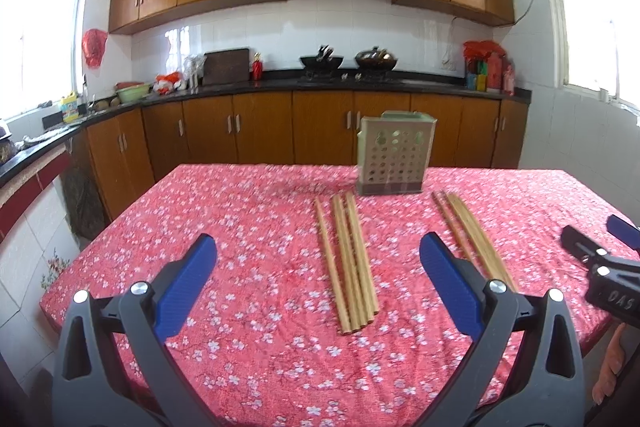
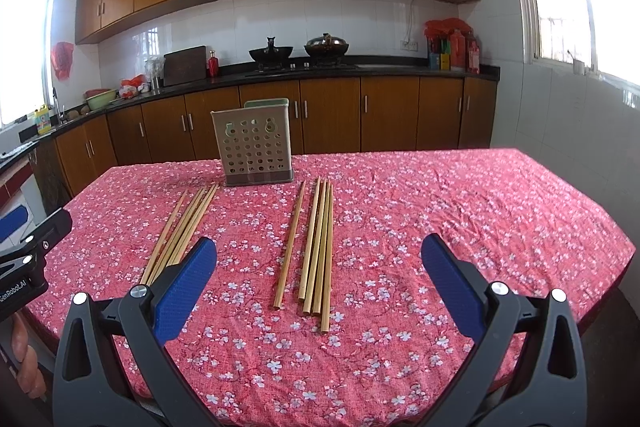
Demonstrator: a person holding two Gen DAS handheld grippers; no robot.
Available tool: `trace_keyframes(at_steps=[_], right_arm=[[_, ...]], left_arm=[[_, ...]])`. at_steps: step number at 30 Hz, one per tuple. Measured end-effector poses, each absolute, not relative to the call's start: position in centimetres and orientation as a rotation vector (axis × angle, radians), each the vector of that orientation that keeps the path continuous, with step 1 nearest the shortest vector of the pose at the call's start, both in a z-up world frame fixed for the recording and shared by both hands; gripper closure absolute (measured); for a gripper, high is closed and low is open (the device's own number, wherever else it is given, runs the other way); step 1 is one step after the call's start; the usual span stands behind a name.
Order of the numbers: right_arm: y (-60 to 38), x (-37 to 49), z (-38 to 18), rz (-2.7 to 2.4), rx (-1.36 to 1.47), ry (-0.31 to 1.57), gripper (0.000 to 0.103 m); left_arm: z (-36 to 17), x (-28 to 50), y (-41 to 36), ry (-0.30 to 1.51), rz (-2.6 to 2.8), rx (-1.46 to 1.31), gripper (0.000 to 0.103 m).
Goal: Organize utensils
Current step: 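Grasp one bamboo chopstick with the right tool while the left tool grasps another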
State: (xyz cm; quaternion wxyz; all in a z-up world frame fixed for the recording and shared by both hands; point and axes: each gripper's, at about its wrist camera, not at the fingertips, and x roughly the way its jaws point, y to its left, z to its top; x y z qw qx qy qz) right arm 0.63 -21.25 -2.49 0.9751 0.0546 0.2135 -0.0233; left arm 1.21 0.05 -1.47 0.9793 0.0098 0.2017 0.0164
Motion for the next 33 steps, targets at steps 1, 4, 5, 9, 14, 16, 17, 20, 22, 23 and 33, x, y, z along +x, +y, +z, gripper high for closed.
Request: trace_keyframes(at_steps=[1, 4, 5, 9, 14, 16, 17, 20, 22, 23, 33], right_arm=[[-21.5, 0.8, -2.7, -0.054, 0.117, 0.44, 0.002], [-22.6, 2.1, -3.7, -0.078, 0.145, 0.493, 0.003], [-22.8, 2.7, -4.1, -0.089, 0.15, 0.515, 0.007], [-23.8, 5.6, -5.7, -0.107, 0.172, 0.626, 0.03], [-24.6, 10.4, -7.9, -0.055, 0.244, 0.788, 0.068], [-24.6, 12.1, -8.9, -0.033, 0.27, 0.838, 0.076], [-24.6, 12.5, -9.1, -0.025, 0.281, 0.853, 0.079], [-24.3, 13.8, -9.8, -0.014, 0.289, 0.893, 0.08], [-23.9, 14.1, -10.1, -0.009, 0.276, 0.908, 0.082], [-23.8, 14.1, -10.1, -0.005, 0.274, 0.901, 0.082], [-24.2, 16.1, -10.3, -0.052, 0.183, 0.904, 0.095]], left_arm=[[-1.7, 1.5, 0.2, 0.421, 0.045, 0.018, 0.004], [-2.4, 2.5, 0.9, 0.468, 0.085, 0.015, 0.004], [-2.6, 3.0, 1.2, 0.488, 0.092, 0.013, 0.004], [-4.0, 5.5, 2.5, 0.581, 0.103, -0.002, 0.004], [-5.3, 8.6, 3.2, 0.666, 0.093, -0.007, 0.012], [-5.9, 10.0, 3.4, 0.708, 0.077, -0.018, 0.022], [-6.1, 10.6, 3.5, 0.728, 0.068, -0.029, 0.026], [-6.7, 11.7, 3.7, 0.763, 0.051, -0.055, 0.033], [-7.1, 12.3, 3.7, 0.777, 0.038, -0.06, 0.035], [-7.3, 12.5, 3.7, 0.781, 0.032, -0.059, 0.037], [-8.4, 14.9, 3.0, 0.851, -0.068, -0.094, 0.056]])
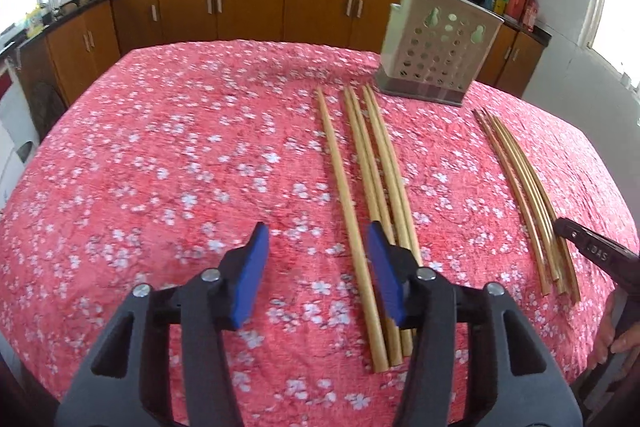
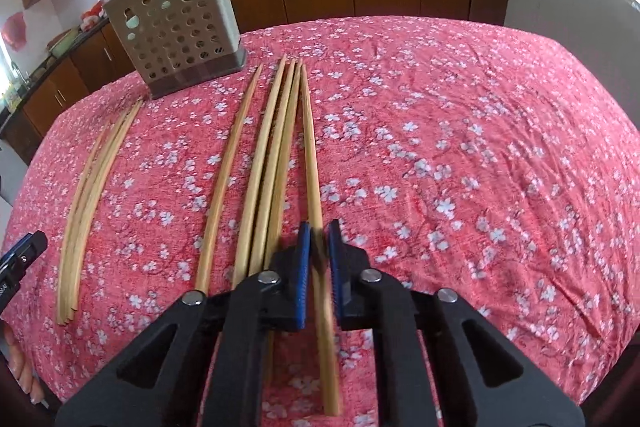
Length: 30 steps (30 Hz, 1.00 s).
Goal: Organize utensils
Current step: 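Grasp one bamboo chopstick with the right tool while the left tool grasps another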
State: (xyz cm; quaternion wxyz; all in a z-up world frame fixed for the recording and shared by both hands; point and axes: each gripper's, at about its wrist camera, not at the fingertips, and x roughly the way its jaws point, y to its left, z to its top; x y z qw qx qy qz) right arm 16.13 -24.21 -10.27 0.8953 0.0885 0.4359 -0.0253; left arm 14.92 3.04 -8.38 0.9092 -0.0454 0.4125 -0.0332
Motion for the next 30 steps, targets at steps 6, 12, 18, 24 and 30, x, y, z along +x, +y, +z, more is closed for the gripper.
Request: trace_keyframes(at_steps=[6, 12, 18, 24, 30], right_arm=[[-24.4, 17.0, -10.5, -0.057, 0.189, 0.896, 0.095], [-24.2, 16.6, -10.6, -0.06, 0.162, 0.883, 0.095], [-24.2, 16.5, -10.8, -0.048, 0.143, 0.879, 0.095], [-26.5, 19.0, -10.9, -0.09, 0.169, 0.874, 0.095], [-29.1, 21.0, -11.3, -0.112, 0.212, 0.864, 0.095]], left_arm=[[-9.2, 16.1, 2.3, 0.902, -0.123, -0.106, 0.075], [-9.9, 17.0, 2.0, 0.934, -0.128, -0.075, 0.089], [-10.1, 18.6, 3.0, 0.937, -0.074, -0.011, 0.095], [-10.4, 21.6, 7.3, 0.923, 0.029, -0.011, 0.095], [-10.2, 22.4, 9.1, 0.898, 0.013, -0.026, 0.092]])
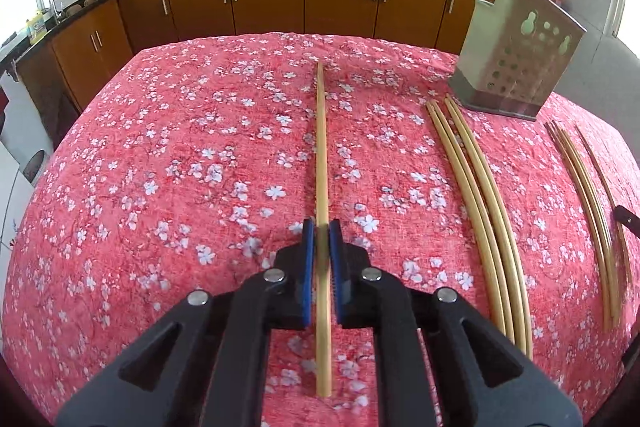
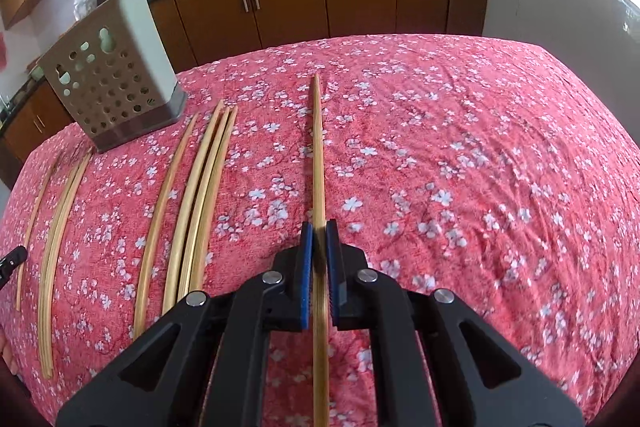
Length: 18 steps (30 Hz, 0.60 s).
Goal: Organize utensils
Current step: 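Grasp one bamboo chopstick with the right tool while the left tool grasps another, then lift the held chopsticks upright with both tools and carry them over the beige holder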
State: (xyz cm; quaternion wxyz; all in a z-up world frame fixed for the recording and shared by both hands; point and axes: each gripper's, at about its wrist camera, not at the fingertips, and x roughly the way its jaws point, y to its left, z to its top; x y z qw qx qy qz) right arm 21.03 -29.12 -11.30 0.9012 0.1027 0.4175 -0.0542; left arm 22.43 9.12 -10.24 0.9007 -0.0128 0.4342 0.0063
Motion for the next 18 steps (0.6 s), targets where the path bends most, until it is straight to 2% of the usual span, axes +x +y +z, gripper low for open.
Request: trace_keyframes(at_steps=[13, 18], right_arm=[[-28.1, 17.1, -10.7, -0.091, 0.202, 0.87, 0.095], [-28.2, 17.1, -10.3, -0.091, 0.195, 0.868, 0.095]], left_arm=[[-10.0, 20.1, 8.6, 0.889, -0.007, -0.048, 0.092], [-9.9, 19.6, 8.6, 0.891, -0.004, -0.035, 0.095]])
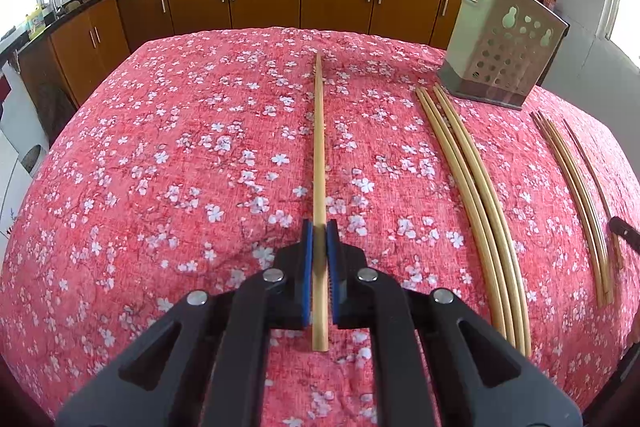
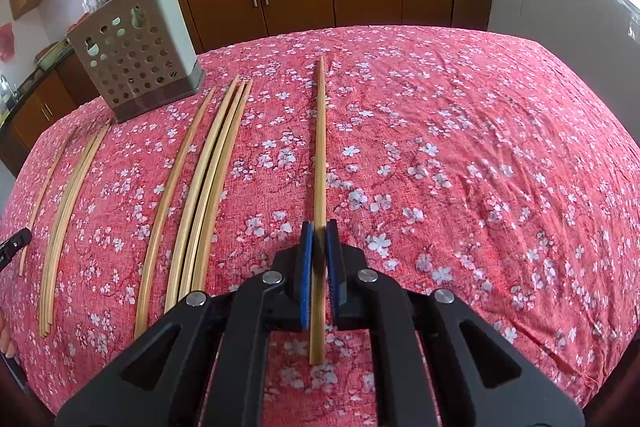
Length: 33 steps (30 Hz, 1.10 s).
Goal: Organize utensils
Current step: 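Lift the held chopsticks upright with both tools and carry them over the beige holder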
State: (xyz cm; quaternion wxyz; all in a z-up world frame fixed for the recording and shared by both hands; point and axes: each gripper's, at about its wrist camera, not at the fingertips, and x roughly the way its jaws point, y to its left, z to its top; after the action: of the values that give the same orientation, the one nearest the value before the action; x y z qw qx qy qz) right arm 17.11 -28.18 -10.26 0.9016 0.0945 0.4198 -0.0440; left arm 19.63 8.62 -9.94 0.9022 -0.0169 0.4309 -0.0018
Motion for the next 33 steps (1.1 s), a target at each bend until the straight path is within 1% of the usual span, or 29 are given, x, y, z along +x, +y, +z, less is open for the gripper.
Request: trace_keyframes(at_steps=[2, 5, 9, 16, 26, 33], right_arm=[[-28.3, 16.7, -9.2, -0.091, 0.195, 0.836, 0.095], [-28.8, 15.7, -6.3, -0.092, 0.197, 0.744, 0.095], [-29.9, 14.5, -2.5, -0.097, 0.221, 0.626, 0.095], [-30.5, 14.2, 0.9, -0.101, 0.224, 0.509, 0.095], [-30.2, 16.5, 5.3, -0.088, 0.19, 0.405, 0.096], [-28.9, 18.1, 11.9, -0.009, 0.221, 0.243, 0.096]], left_arm=[[-9.6, 19.3, 8.9, 0.888, -0.003, -0.033, 0.095], [-7.7, 18.4, 9.4, 0.83, -0.008, -0.045, 0.095], [-3.8, 17.3, 10.3, 0.716, -0.003, -0.07, 0.095], [2.4, 16.7, 10.7, 0.555, 0.017, -0.107, 0.095], [8.0, 19.7, 10.2, 0.458, 0.06, -0.078, 0.096], [13.9, 21.2, 8.1, 0.354, 0.0, -0.095, 0.096]])
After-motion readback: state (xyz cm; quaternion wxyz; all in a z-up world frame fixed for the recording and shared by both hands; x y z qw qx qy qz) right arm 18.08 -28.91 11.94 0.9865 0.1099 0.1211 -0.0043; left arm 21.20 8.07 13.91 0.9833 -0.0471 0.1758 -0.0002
